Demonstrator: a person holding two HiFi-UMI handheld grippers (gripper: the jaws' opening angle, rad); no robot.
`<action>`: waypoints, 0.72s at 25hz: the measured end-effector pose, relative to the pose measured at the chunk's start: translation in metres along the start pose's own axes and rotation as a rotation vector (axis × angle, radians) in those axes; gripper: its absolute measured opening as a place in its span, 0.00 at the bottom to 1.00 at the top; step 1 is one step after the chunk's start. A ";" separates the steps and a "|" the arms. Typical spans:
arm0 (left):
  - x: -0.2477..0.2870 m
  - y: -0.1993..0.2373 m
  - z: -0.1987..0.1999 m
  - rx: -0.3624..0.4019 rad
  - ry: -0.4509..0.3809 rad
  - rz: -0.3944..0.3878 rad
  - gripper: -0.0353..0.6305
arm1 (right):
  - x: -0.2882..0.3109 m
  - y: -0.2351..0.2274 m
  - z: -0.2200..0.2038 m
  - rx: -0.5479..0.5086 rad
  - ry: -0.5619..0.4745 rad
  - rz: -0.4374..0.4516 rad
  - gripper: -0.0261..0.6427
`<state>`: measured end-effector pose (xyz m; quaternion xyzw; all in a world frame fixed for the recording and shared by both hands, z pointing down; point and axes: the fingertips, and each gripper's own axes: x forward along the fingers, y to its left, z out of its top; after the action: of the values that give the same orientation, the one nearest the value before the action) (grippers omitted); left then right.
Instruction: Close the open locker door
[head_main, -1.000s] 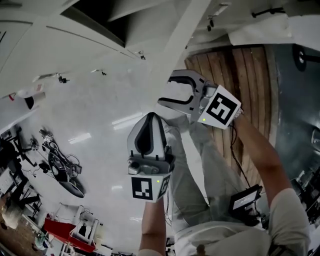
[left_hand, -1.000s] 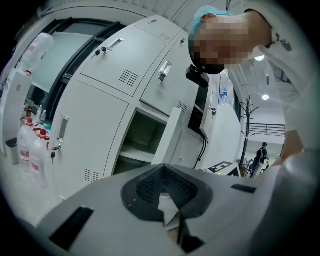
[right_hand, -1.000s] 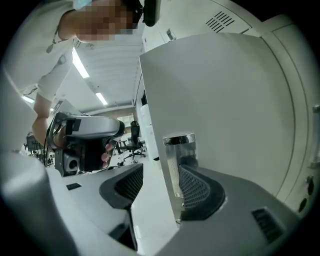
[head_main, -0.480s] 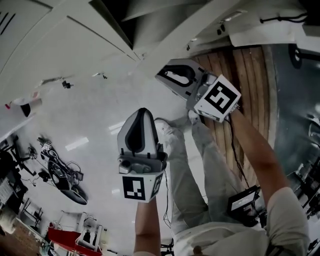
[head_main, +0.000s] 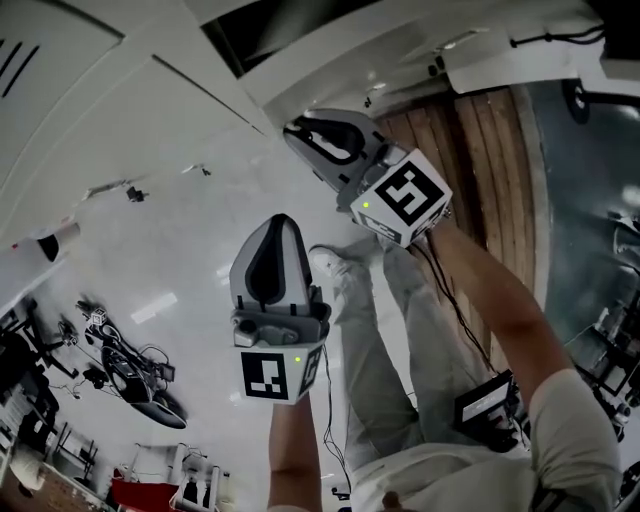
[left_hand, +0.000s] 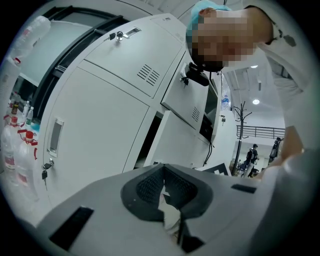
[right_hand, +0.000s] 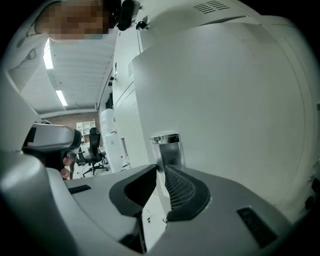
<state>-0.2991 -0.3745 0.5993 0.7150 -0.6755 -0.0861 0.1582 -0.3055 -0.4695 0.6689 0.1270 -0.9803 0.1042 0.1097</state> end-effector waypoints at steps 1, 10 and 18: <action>0.000 0.001 -0.002 -0.003 0.009 -0.003 0.06 | 0.003 -0.002 0.001 0.005 0.002 -0.016 0.14; -0.001 0.010 0.000 -0.007 0.004 -0.005 0.06 | 0.030 -0.022 0.011 0.037 0.001 -0.171 0.14; -0.013 0.016 0.002 -0.012 -0.034 0.004 0.06 | 0.042 -0.035 0.014 0.099 -0.012 -0.260 0.14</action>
<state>-0.3161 -0.3625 0.6021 0.7110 -0.6792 -0.1019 0.1509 -0.3388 -0.5151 0.6716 0.2586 -0.9499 0.1366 0.1098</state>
